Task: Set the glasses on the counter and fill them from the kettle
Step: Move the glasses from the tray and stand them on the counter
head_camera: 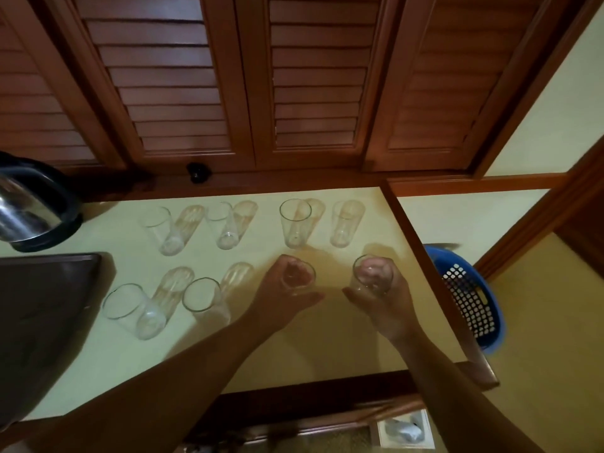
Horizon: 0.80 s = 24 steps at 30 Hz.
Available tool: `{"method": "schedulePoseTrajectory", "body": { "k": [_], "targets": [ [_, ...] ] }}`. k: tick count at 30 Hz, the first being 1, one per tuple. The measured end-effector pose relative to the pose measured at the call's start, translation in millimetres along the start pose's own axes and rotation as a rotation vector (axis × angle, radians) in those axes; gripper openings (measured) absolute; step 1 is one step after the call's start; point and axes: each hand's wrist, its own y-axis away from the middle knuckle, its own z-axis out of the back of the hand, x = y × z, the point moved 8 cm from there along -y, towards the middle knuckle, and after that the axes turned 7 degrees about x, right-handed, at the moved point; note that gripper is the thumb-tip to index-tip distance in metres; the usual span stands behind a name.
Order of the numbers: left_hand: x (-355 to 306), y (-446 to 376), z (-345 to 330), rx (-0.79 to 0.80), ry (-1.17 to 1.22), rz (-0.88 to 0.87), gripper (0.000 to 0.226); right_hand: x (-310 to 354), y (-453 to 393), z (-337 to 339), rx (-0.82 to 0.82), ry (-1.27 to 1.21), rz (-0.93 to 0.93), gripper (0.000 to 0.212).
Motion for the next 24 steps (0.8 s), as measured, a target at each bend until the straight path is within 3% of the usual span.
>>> {"method": "schedulePoseTrajectory", "body": {
  "k": [10,15,21,24],
  "targets": [
    [8,13,-6,-0.002,-0.023,-0.022,0.049,-11,6,-11,0.102,0.046,-0.022,0.061],
    [0,22,6,-0.015,-0.060,-0.012,0.077,2,6,1,0.153,0.056,0.024,0.100],
    [-11,26,18,-0.015,-0.179,0.050,0.059,26,5,4,0.242,0.113,0.073,0.082],
    [-15,25,15,0.019,-0.187,0.095,0.076,45,3,0,0.286,0.132,0.115,0.096]
  ]
}}
